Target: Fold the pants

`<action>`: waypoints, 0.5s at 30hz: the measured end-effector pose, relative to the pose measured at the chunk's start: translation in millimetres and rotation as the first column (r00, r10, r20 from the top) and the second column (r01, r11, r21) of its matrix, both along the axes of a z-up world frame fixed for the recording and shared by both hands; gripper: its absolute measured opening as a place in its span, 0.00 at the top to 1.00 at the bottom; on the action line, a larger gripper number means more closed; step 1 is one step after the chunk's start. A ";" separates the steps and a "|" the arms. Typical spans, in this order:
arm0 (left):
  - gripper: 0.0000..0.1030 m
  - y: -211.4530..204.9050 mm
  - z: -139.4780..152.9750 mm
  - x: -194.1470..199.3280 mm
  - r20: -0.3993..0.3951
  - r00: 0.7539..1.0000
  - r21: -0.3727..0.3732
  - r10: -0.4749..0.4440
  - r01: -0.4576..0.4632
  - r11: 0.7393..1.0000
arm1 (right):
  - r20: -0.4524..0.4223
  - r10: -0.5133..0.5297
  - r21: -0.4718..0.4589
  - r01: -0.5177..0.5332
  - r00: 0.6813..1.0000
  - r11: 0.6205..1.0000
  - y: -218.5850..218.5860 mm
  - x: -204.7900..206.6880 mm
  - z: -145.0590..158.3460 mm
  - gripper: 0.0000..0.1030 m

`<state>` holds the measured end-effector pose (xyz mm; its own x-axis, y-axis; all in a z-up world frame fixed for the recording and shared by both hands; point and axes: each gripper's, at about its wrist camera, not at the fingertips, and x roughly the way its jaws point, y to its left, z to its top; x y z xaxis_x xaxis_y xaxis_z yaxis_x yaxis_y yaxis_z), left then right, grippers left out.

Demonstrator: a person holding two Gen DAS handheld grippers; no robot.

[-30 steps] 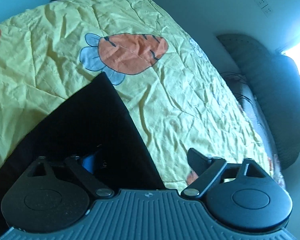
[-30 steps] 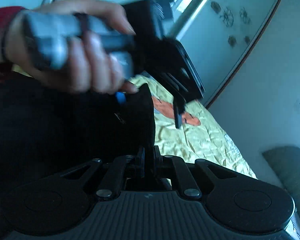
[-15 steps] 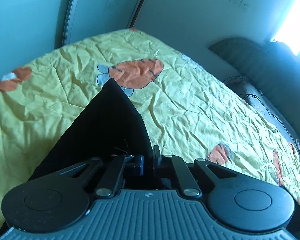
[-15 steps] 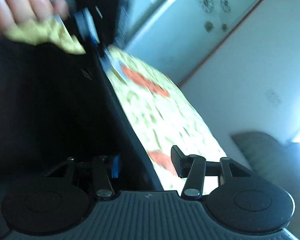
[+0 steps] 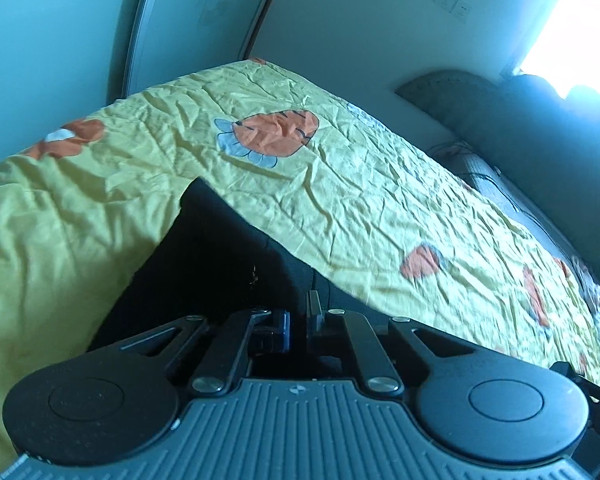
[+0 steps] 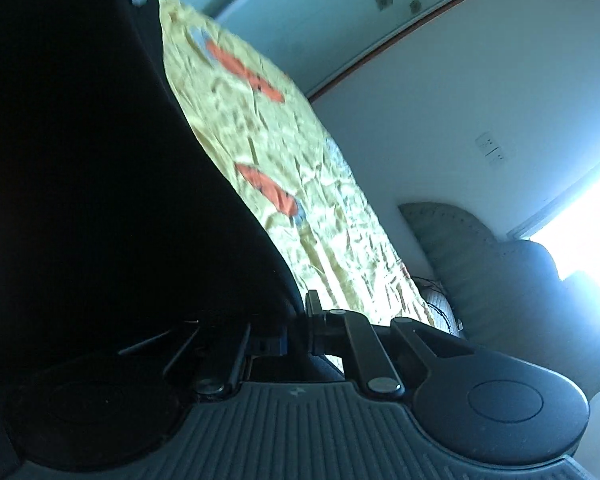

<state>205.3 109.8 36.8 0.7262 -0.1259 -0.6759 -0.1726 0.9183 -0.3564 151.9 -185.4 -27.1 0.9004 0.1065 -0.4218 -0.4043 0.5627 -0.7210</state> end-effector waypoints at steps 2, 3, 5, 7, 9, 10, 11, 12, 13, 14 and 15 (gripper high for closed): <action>0.92 5.4 1.5 -15.2 -0.001 1.000 0.001 -0.020 0.020 1.000 | 0.003 0.007 0.017 -0.007 1.000 1.000 4.9 -25.4 8.2 0.92; 0.92 7.8 1.8 -23.9 -0.002 1.000 0.004 -0.029 0.029 1.000 | 0.001 0.008 0.026 -0.008 1.000 1.000 4.8 -33.5 11.2 0.92; 0.92 10.3 1.4 -37.3 -0.003 0.999 0.018 -0.046 0.046 0.999 | -0.018 0.015 0.059 -0.014 1.000 0.998 10.1 -49.7 15.6 0.92; 0.92 12.0 -0.7 -50.8 -0.009 0.998 0.035 -0.064 0.064 0.997 | -0.038 0.018 0.081 -0.015 0.999 0.997 11.0 -68.6 17.1 0.92; 0.93 14.7 -4.2 -62.8 -0.022 0.997 0.040 -0.076 0.076 0.996 | -0.061 0.021 0.088 -0.016 0.998 0.996 14.2 -80.9 15.9 0.92; 0.93 15.8 -5.7 -67.2 -0.025 0.996 0.039 -0.081 0.082 0.996 | -0.071 0.021 0.088 -0.015 0.997 0.996 15.3 -86.4 14.4 0.92; 0.93 16.5 -7.7 -72.0 -0.029 0.996 0.041 -0.087 0.088 0.995 | -0.082 0.020 0.091 -0.012 0.996 0.996 16.1 -91.7 12.3 0.92; 0.93 16.5 -9.4 -76.3 -0.034 0.995 0.045 -0.090 0.091 0.995 | -0.094 0.018 0.096 -0.009 0.995 0.995 15.7 -97.4 11.5 0.92; 0.93 16.2 -11.4 -80.3 -0.040 0.995 0.048 -0.093 0.095 0.994 | -0.108 0.016 0.103 -0.005 0.994 0.995 15.6 -101.2 10.6 0.92; 0.93 15.6 -13.4 -82.2 -0.046 0.994 0.051 -0.098 0.100 0.994 | -0.118 0.013 0.107 0.000 0.993 0.994 16.5 -104.6 8.9 0.92; 0.93 15.8 -15.8 -85.7 -0.052 0.994 0.053 -0.101 0.103 0.993 | -0.125 0.012 0.108 0.002 0.992 0.994 17.4 -108.0 7.0 0.92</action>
